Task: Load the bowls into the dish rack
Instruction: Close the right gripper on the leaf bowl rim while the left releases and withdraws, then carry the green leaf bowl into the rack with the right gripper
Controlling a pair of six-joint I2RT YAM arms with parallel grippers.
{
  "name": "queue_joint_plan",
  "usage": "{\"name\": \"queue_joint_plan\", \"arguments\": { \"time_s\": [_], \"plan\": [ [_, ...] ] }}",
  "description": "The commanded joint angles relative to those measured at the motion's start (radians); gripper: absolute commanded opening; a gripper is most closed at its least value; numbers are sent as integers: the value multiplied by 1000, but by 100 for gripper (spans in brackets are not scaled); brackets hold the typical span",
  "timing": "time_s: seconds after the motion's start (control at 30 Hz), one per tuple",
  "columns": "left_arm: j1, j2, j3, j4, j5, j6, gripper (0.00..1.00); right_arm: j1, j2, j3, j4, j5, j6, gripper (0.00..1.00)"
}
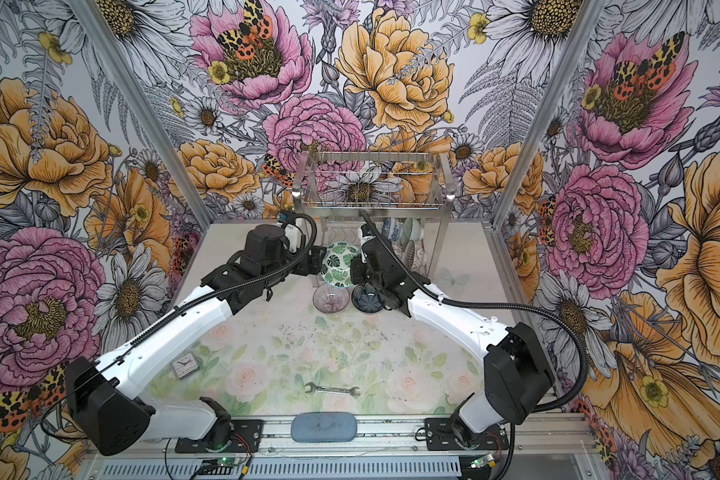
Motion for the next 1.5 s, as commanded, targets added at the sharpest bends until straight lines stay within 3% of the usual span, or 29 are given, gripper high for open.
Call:
{"name": "queue_joint_plan", "arguments": {
  "time_s": [0.0,0.23,0.37,0.53,0.9,1.47],
  "plan": [
    [63,-55,51,-179,59,110,99,2,5,20,23,184,-48,0],
    [197,-85,53,-216,87,214,99,24,153,99,14,614,-107,0],
    [219,-105,8,-180,50,240,99,25,237,164,15,744,-118,0],
    [295,-126,-43,-152,153,205,99,28,351,269,16,881,-162,0],
    [309,-158,-54,-155,160,196,99,24,587,441,226,1012,-416,0],
    [311,-177,-57,-153,164,194,99,-42,904,827,179,1067,-564,0]
  ]
}}
